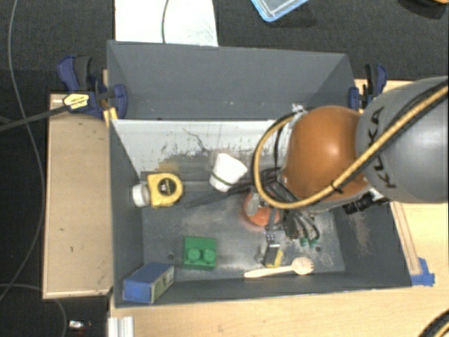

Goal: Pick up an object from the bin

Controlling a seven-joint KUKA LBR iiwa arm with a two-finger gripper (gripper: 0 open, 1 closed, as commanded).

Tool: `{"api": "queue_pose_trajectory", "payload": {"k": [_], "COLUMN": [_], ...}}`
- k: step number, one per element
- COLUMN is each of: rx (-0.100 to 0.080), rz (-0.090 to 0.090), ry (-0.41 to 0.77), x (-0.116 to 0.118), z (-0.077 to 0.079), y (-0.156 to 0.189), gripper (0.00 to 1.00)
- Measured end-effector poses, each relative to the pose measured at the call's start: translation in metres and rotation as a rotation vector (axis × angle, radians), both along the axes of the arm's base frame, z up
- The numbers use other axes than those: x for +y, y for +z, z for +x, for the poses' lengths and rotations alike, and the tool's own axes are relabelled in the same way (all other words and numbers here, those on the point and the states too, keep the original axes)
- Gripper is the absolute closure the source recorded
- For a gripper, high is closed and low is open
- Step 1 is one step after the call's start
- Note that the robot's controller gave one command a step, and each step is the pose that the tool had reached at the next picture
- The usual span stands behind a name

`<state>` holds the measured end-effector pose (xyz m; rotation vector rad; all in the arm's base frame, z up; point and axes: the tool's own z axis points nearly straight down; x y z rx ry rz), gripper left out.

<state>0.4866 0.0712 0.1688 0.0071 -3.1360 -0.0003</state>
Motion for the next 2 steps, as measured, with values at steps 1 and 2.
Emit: {"api": "queue_pose_trajectory", "payload": {"k": [1, 2], "rx": [-0.007, -0.010], "rz": [0.001, 0.001], "ry": [-0.004, 0.177], "x": [0.000, -0.056], "z": [0.002, 0.000], "y": [0.003, -0.066], "gripper": [0.00, 0.00]}}
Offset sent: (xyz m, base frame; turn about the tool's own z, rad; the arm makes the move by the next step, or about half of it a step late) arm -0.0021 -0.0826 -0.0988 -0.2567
